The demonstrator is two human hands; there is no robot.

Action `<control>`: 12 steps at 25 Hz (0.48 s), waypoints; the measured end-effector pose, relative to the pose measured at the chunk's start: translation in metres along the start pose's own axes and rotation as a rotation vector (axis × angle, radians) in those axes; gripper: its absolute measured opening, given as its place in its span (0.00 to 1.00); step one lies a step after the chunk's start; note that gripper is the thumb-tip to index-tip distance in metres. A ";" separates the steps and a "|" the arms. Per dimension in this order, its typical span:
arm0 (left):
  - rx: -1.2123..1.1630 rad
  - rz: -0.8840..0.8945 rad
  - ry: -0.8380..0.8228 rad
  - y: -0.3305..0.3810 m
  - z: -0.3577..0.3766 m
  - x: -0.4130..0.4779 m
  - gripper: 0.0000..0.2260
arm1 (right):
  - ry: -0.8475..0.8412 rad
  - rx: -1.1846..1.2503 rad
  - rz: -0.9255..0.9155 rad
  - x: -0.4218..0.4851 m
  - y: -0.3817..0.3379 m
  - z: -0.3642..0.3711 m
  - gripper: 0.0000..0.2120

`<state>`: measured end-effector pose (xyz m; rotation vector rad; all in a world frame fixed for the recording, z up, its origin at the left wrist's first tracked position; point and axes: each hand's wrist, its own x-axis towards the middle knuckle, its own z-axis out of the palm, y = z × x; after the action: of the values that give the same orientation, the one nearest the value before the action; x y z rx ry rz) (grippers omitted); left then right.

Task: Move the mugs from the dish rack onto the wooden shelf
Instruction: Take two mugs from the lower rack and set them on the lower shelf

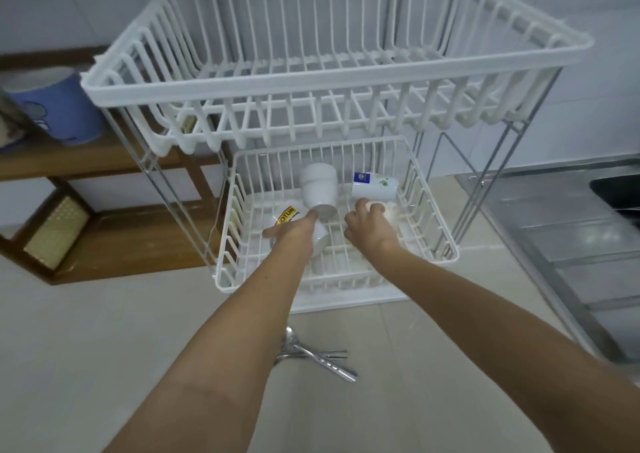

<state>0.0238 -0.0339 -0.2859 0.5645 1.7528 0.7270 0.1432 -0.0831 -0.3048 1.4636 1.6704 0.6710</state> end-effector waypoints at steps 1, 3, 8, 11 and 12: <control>-0.005 0.037 0.004 -0.003 -0.003 0.006 0.47 | -0.020 -0.039 0.021 -0.001 -0.005 0.001 0.33; 0.006 0.087 -0.021 -0.007 -0.005 0.016 0.46 | 0.008 -0.082 0.032 -0.003 -0.005 0.003 0.33; 0.054 0.313 -0.097 -0.010 -0.030 0.001 0.41 | 0.055 0.267 0.216 -0.028 0.029 -0.004 0.33; 0.099 0.550 -0.270 -0.014 -0.061 -0.038 0.37 | 0.167 0.749 0.409 -0.060 0.050 -0.010 0.43; 0.076 0.601 -0.346 -0.020 -0.076 -0.052 0.35 | 0.220 0.996 0.465 -0.073 0.054 -0.013 0.44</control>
<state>-0.0346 -0.0987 -0.2495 1.2215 1.2918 0.9076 0.1627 -0.1427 -0.2376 2.6066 1.9585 0.1999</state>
